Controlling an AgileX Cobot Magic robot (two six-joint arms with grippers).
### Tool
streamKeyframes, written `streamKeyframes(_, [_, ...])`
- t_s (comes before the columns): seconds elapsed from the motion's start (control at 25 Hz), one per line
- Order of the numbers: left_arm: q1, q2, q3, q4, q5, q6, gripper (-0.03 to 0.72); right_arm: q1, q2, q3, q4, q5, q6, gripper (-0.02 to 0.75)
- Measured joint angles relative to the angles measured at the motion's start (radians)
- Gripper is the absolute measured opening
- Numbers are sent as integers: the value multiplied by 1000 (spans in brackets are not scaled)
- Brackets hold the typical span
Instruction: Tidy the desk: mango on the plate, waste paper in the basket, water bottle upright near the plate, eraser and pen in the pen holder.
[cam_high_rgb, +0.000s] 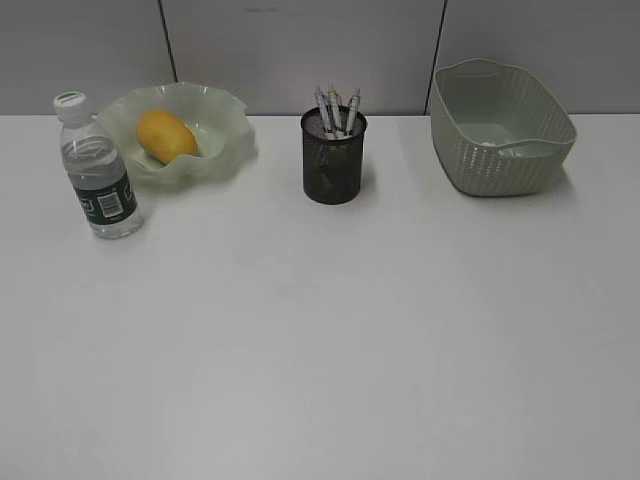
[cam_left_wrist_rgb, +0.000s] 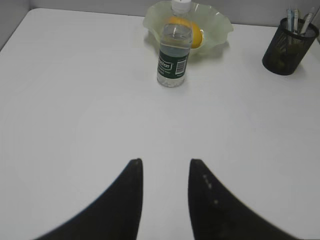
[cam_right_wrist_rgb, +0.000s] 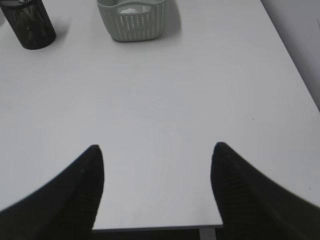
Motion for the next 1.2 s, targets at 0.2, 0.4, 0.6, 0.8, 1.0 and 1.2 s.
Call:
streamKeyframes(0.2, [0,0,0,-1,0,0,241,0,0,0,-5,0,0,531])
streamKeyframes(0.4, [0,0,0,-1,0,0,241,0,0,0,-5,0,0,531])
streamKeyframes(0.6, [0,0,0,-1,0,0,241,0,0,0,-5,0,0,531])
streamKeyframes(0.8, [0,0,0,-1,0,0,239,0,0,0,-4,0,0,531])
streamKeyframes(1.0, [0,0,0,-1,0,0,239,0,0,0,-3,0,0,531])
streamKeyframes(1.2, [0,0,0,-1,0,0,239,0,0,0,-3,0,0,531])
